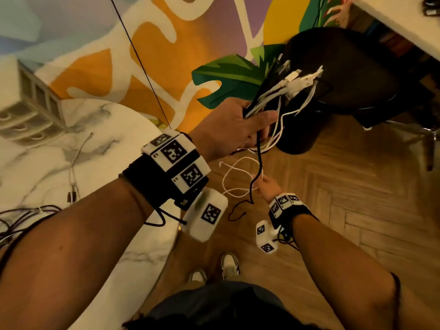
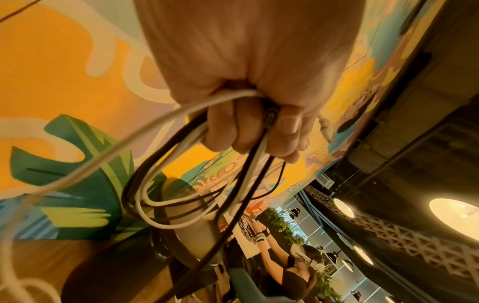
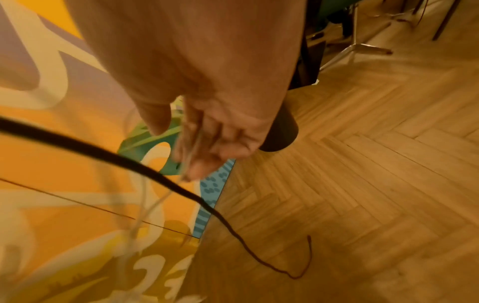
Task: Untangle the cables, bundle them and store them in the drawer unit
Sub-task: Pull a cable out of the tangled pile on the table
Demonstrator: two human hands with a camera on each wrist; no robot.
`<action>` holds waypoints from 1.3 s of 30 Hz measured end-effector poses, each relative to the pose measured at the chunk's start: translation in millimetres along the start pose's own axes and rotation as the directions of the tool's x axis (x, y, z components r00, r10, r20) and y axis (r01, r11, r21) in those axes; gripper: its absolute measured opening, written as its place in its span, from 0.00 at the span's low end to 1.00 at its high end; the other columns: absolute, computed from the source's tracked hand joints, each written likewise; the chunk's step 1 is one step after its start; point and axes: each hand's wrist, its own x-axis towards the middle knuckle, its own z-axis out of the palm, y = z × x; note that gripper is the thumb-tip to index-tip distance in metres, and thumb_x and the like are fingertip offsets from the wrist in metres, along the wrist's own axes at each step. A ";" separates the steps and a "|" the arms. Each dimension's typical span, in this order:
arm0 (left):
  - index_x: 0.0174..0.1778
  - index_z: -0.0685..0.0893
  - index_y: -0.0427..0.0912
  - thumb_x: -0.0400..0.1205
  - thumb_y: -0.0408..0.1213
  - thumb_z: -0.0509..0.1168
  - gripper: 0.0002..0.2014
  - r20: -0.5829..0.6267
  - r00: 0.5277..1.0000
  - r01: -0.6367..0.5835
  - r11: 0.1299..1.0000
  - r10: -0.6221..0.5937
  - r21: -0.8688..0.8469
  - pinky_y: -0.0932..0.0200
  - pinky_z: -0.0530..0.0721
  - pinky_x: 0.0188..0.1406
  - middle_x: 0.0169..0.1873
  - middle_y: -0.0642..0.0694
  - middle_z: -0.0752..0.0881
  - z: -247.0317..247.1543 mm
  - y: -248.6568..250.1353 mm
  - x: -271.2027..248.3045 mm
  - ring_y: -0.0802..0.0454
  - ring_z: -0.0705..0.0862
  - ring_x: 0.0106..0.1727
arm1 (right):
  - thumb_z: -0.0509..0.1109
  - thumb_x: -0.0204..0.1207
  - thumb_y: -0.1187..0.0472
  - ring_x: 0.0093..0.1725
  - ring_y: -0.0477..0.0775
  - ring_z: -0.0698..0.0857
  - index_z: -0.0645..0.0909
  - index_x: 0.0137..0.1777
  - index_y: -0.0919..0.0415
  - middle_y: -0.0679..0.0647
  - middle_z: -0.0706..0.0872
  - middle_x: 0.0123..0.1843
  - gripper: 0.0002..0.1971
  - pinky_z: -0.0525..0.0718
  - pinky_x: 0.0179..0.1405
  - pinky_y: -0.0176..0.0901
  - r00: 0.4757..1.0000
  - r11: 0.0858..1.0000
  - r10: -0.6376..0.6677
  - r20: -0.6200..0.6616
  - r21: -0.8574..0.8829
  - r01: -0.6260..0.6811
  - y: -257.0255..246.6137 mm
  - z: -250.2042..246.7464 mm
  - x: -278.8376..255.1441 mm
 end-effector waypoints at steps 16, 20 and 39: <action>0.30 0.80 0.51 0.83 0.43 0.63 0.14 -0.411 0.901 0.055 0.906 0.136 0.421 0.59 0.77 0.27 0.27 0.49 0.81 -65.9 10.3 -9.4 0.55 0.76 0.26 | 0.73 0.70 0.63 0.52 0.58 0.86 0.74 0.63 0.57 0.56 0.83 0.62 0.22 0.85 0.42 0.44 0.853 0.876 0.410 -0.323 -0.122 -0.467 106.2 -107.0 -37.4; 0.34 0.84 0.45 0.83 0.44 0.64 0.13 -0.395 0.910 0.088 0.875 0.123 0.476 0.50 0.80 0.30 0.29 0.40 0.85 -54.8 0.6 -9.1 0.46 0.79 0.27 | 0.64 0.80 0.53 0.44 0.60 0.86 0.78 0.57 0.58 0.61 0.85 0.58 0.12 0.79 0.33 0.40 0.888 0.920 0.353 -0.294 -0.066 -0.387 115.3 -106.5 -32.0; 0.40 0.85 0.43 0.83 0.41 0.63 0.09 -0.410 0.893 0.127 0.771 0.184 0.624 0.50 0.79 0.35 0.32 0.42 0.84 -59.7 -23.8 -10.1 0.42 0.82 0.34 | 0.62 0.81 0.61 0.68 0.65 0.79 0.76 0.69 0.67 0.64 0.80 0.67 0.18 0.79 0.66 0.57 0.833 0.819 0.516 -0.199 0.402 -0.410 134.3 -111.0 -31.5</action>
